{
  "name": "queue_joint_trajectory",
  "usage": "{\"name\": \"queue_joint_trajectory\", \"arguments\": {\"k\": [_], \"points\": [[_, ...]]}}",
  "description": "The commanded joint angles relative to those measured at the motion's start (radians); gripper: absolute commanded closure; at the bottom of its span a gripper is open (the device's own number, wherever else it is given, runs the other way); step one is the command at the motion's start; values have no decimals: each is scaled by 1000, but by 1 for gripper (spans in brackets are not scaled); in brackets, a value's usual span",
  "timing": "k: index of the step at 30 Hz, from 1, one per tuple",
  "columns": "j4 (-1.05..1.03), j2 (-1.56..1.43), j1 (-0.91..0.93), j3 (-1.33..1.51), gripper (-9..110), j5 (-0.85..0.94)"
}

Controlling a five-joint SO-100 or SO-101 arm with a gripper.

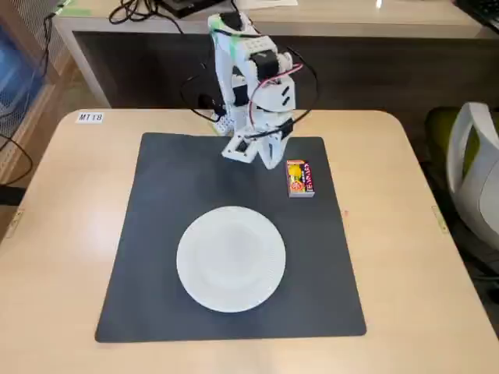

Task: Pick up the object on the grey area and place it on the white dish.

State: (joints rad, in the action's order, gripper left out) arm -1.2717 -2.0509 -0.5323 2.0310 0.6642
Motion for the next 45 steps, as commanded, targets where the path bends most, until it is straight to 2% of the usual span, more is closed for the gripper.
{"name": "queue_joint_trajectory", "arguments": {"k": [1,6,7,11,13,18,29,37,45], "points": [[-6,64,-81,-91,102,63],[8,140,-155,-124,101,100],[8,153,-163,-124,97,112],[-25,195,-158,-123,68,163],[-25,202,-156,-118,62,172],[-25,215,-153,-118,57,184],[20,376,-137,-124,59,218],[89,433,-101,-124,68,236],[140,449,-75,-124,82,233]]}}
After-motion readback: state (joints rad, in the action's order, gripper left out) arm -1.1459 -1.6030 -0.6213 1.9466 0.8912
